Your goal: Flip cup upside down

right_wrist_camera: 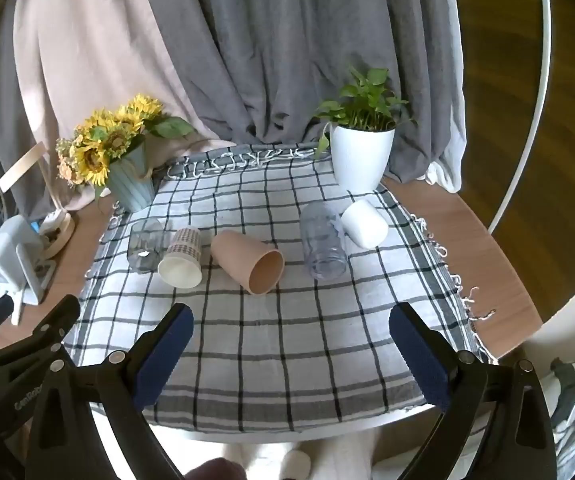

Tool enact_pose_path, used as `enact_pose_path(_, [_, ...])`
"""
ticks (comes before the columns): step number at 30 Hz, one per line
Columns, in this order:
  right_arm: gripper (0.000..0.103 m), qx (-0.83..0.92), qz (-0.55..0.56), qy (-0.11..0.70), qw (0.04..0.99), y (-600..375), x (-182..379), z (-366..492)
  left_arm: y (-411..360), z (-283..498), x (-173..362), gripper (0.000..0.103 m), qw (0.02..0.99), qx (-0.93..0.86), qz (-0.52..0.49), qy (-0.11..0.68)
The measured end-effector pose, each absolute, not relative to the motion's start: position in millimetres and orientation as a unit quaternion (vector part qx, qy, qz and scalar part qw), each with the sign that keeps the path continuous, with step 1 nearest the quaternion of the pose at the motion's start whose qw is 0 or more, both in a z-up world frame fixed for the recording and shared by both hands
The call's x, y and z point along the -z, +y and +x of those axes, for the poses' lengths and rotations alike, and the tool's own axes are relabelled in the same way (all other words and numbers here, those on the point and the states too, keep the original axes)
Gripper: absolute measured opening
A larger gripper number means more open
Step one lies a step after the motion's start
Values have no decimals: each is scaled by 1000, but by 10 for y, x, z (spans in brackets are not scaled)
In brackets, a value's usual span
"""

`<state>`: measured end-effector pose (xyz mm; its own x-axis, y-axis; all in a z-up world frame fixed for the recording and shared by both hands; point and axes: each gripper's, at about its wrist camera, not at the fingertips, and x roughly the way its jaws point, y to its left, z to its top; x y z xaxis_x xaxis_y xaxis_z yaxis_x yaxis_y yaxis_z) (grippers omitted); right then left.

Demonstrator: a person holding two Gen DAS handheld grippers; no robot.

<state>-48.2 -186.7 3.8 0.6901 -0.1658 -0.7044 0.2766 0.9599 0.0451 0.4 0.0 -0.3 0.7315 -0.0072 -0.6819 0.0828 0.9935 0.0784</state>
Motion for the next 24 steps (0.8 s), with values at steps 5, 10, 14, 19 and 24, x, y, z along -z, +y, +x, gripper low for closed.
enact_pose_path(5, [99,117,77,372,918,-1877,-46,-486,7,23,-5,103,928,29,51,368])
enact_pose_path(10, [99,120,75,373,917,-1889,-24,-454,59,53,73,103,928,33,56,366])
enact_pose_path(14, [99,120,75,373,917,-1907,-4,-451,84,80,114,103,927,38,59,368])
enact_pose_path(19, [99,120,77,375,916,-1884,-6,-458,-46,20,46,103,928,31,59,368])
enact_pose_path(24, [99,119,75,374,917,-1890,13,-455,-18,30,36,103,927,33,58,369])
